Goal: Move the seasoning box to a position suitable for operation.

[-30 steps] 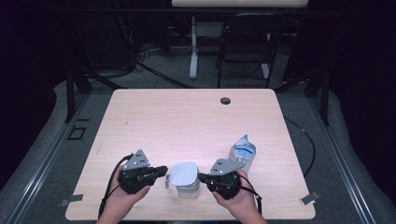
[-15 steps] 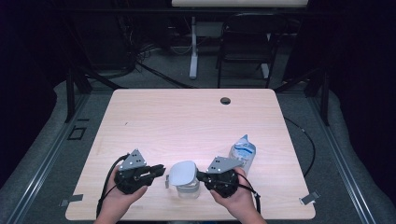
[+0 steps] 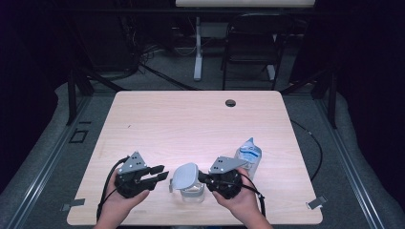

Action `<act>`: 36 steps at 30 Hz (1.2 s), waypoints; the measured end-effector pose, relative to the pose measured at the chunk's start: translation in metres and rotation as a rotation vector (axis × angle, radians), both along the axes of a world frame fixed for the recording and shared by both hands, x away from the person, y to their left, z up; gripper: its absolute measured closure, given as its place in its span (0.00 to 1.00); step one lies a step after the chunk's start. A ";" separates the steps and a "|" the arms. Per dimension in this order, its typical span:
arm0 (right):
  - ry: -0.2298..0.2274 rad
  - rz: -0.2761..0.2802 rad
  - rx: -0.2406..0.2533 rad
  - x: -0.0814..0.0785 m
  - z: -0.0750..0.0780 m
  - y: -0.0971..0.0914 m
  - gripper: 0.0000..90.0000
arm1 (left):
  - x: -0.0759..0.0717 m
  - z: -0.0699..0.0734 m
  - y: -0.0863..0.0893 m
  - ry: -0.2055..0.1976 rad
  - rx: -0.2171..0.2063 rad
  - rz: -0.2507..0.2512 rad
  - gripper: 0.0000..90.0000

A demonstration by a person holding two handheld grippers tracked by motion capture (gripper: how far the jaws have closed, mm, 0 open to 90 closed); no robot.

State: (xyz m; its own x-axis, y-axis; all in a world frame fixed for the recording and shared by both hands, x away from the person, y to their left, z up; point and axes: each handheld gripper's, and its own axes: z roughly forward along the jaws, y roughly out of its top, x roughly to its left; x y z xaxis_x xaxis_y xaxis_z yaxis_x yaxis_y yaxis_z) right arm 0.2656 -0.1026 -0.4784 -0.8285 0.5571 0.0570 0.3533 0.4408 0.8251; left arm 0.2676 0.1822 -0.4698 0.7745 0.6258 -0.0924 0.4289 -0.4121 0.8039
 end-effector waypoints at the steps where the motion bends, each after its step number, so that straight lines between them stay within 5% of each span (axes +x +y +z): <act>1: 0.001 0.004 -0.009 0.000 0.001 0.001 1.00 | 0.000 0.000 0.000 -0.001 0.002 0.000 0.74; 14: -0.004 0.011 -0.016 0.003 0.013 0.007 1.00 | -0.002 0.006 0.005 -0.033 0.011 0.025 0.70; 36: -0.022 0.023 -0.023 0.001 0.018 0.016 1.00 | -0.001 0.004 0.007 -0.029 0.012 0.036 0.69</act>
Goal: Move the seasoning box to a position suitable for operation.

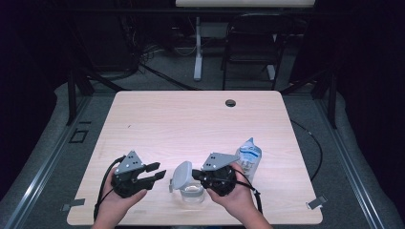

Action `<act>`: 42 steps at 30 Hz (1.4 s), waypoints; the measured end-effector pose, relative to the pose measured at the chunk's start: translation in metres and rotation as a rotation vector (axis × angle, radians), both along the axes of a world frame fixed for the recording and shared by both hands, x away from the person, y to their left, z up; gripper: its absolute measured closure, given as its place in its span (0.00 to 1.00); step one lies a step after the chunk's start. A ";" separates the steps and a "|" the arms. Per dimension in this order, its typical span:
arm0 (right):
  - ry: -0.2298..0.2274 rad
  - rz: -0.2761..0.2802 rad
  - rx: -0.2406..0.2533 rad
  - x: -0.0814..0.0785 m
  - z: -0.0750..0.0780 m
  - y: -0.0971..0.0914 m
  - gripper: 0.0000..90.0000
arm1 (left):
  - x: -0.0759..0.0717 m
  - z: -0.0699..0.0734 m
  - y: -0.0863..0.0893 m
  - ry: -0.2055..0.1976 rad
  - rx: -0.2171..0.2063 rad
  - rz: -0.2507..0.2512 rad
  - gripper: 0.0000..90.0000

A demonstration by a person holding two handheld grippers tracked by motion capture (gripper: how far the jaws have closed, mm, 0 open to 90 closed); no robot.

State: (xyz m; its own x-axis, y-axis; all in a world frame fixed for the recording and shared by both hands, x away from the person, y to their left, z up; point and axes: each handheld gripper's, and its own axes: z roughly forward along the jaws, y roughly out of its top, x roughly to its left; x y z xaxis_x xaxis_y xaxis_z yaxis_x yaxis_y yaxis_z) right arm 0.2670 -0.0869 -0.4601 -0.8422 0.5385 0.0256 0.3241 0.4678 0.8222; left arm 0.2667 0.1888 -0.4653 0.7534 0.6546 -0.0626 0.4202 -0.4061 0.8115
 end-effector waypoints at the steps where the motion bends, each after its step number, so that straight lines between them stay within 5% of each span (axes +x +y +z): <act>1: 0.001 0.004 -0.002 0.000 0.000 0.000 1.00 | 0.000 0.000 0.000 0.000 -0.001 0.000 0.69; 42: -0.040 0.057 -0.010 -0.001 0.016 0.028 1.00 | 0.008 -0.007 0.012 0.028 -0.022 0.036 0.67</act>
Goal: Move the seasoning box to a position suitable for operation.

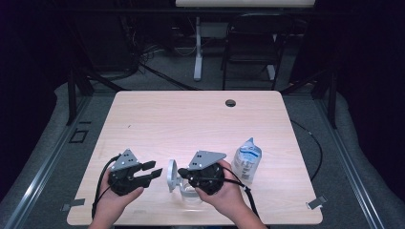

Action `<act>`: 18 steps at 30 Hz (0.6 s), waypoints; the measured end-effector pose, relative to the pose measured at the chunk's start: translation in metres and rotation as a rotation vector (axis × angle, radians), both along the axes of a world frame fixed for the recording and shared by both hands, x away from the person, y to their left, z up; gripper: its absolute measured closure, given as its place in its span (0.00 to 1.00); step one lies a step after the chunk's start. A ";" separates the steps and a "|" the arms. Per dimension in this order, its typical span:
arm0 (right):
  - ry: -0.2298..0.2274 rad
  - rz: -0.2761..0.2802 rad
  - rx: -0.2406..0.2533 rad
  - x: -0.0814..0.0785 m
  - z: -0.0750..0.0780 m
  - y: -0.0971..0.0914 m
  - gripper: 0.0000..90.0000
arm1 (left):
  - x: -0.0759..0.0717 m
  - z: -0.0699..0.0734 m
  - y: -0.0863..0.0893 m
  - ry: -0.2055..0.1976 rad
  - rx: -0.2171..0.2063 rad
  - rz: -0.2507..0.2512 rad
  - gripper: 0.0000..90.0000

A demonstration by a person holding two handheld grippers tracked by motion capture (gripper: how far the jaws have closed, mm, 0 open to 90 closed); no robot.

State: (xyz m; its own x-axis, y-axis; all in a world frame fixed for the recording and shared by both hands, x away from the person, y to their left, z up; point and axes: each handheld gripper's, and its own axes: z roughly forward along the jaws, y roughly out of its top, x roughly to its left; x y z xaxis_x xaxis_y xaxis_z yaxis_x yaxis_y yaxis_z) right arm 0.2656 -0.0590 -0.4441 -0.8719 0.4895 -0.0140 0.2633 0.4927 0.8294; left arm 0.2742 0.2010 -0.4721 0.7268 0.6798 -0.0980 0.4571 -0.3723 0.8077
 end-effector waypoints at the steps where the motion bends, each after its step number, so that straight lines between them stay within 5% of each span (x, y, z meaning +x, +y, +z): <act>1: 0.002 0.002 0.003 0.000 0.000 -0.001 1.00 | 0.000 0.000 0.000 0.000 -0.002 0.001 0.66; 7: -0.003 -0.017 0.004 -0.004 0.000 -0.011 0.99 | 0.000 0.000 0.001 0.001 -0.006 0.004 0.66; 18: -0.007 -0.080 0.015 -0.006 -0.001 -0.032 0.83 | 0.003 -0.003 0.004 0.005 0.000 0.012 0.67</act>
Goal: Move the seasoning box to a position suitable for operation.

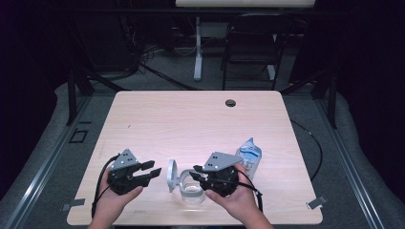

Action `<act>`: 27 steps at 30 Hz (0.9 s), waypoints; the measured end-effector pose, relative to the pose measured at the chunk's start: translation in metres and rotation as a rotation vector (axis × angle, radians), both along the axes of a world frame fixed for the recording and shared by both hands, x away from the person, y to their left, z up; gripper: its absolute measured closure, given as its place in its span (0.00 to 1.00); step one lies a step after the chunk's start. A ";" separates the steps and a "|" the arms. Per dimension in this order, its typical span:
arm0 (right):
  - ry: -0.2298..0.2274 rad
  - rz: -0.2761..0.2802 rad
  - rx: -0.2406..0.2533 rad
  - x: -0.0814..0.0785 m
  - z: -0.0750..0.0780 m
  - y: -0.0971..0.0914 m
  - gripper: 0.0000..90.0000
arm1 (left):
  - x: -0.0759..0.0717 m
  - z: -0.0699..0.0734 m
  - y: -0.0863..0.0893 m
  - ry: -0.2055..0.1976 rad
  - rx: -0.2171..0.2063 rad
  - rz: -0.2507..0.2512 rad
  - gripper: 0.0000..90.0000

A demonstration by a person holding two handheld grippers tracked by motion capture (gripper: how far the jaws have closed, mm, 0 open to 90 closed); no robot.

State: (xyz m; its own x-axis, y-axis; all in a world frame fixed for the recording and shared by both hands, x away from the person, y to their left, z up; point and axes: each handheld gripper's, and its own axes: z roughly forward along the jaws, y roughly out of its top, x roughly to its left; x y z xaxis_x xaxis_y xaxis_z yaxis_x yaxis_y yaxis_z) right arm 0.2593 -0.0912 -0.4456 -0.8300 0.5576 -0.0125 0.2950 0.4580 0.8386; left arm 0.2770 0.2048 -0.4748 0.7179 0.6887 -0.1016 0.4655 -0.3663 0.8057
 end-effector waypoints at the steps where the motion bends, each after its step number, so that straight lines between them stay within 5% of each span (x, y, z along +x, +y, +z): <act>1: 0.002 -0.005 0.006 0.000 0.000 -0.002 0.81 | 0.000 0.000 0.000 0.000 -0.002 0.003 0.67; 7: -0.001 -0.034 0.046 -0.002 -0.001 -0.013 0.76 | 0.001 0.000 0.003 0.004 -0.005 0.006 0.66; 16: -0.033 -0.086 0.084 -0.006 -0.001 -0.030 0.85 | 0.002 0.000 0.005 0.003 -0.007 0.010 0.67; 27: -0.038 -0.139 0.087 -0.008 -0.001 -0.051 0.82 | 0.003 -0.001 0.008 0.006 -0.012 0.020 0.66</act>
State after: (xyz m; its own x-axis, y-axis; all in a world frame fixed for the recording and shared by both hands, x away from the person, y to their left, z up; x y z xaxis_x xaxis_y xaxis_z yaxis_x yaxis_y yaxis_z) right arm 0.2513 -0.1420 -0.4463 -0.7445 0.6675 0.0111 0.3178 0.3397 0.8852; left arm 0.2800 0.2123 -0.4757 0.7036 0.7014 -0.1141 0.4772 -0.3473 0.8073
